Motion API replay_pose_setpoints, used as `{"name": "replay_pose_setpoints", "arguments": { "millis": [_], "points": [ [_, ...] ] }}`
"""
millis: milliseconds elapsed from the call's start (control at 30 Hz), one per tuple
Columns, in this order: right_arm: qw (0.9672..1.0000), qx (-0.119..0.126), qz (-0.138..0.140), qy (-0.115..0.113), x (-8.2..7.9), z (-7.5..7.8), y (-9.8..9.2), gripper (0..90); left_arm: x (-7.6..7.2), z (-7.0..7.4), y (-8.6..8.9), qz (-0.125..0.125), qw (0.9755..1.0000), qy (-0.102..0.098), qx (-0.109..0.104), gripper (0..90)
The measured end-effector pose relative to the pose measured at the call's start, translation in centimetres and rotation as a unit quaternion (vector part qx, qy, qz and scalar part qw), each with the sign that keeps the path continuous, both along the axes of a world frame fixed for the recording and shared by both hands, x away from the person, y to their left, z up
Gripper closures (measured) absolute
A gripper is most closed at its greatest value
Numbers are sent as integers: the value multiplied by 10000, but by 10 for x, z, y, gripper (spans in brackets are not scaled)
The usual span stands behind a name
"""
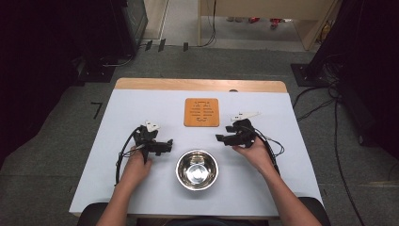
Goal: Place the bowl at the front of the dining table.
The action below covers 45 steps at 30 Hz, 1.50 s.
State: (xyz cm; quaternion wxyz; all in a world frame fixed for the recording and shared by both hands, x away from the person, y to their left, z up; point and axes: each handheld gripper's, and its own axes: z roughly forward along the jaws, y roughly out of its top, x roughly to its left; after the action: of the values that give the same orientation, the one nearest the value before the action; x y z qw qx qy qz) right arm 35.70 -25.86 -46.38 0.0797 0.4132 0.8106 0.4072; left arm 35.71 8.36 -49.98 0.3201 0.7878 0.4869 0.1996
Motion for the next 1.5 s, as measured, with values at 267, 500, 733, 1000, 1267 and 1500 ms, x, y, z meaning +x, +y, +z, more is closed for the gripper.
{"name": "replay_pose_setpoints", "arguments": {
  "millis": [267, 500, 733, 1000, 1267, 1500],
  "points": [
    [9999, 15, 150, -2, -6, 3, 8, 377, 0, 0, 0, 0, 10000, 0, 0, 0],
    [9997, 27, 247, 16, -8, 3, 12, 377, 0, 0, 0, -1, 10000, -1, 1, 0],
    [9991, 44, 413, 19, -10, 3, 18, 390, 0, 0, 0, -1, 10000, -1, 1, 0],
    [9985, 60, 551, -3, -13, 3, 24, 390, 0, 0, 0, 1, 10000, -3, 1, 0],
    [9977, 44, 674, -22, -16, 3, 28, 395, 0, 0, 0, 2, 10000, -5, -6, 0],
    [9968, 72, 796, -36, -20, 5, 34, 401, 0, 0, 0, 0, 10000, -5, -4, 0]
  ]
}}
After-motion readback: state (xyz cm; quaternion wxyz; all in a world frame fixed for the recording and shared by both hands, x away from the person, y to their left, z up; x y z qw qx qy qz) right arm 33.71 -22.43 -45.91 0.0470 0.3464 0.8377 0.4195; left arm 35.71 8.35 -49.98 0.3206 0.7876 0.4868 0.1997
